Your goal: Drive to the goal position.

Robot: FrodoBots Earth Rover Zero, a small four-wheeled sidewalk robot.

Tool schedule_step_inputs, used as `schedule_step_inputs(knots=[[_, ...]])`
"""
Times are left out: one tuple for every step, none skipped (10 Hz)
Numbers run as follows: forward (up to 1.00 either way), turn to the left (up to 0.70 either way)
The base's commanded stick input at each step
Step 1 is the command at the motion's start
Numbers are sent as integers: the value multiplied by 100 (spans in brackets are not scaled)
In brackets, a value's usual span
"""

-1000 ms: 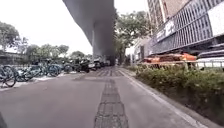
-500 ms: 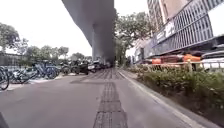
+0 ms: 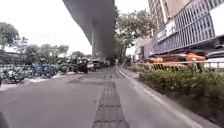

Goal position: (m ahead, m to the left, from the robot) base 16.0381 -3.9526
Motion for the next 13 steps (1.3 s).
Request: schedule_step_inputs(knots=[[45, 0], [45, 0], [45, 0], [45, 0], [45, 0], [45, 0], [45, 0], [45, 0], [45, 0], [45, 0], [45, 0], [45, 0], [45, 0]])
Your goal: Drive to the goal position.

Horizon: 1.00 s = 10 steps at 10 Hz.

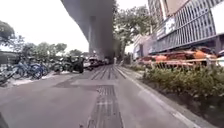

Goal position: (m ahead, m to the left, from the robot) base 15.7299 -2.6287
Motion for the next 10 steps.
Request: schedule_step_inputs(knots=[[45, 0], [45, 0], [45, 0], [45, 0], [45, 0], [45, 0], [45, 0], [45, 0], [45, 0], [45, 0]])
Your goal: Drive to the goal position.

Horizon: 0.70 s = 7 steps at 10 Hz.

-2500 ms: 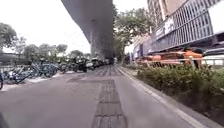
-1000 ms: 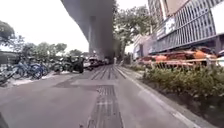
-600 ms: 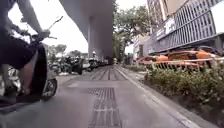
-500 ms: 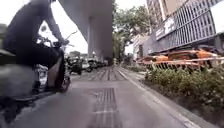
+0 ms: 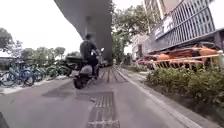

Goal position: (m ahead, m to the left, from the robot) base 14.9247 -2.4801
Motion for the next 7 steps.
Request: schedule_step_inputs(knots=[[45, 10], [45, 23], [45, 0], [45, 0], [45, 0], [45, 0], [45, 0]])
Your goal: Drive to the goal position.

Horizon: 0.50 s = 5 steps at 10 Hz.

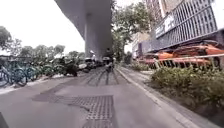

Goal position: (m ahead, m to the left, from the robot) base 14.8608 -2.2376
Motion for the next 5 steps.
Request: schedule_step_inputs(knots=[[45, 0], [45, 0], [45, 0], [45, 0], [45, 0]])
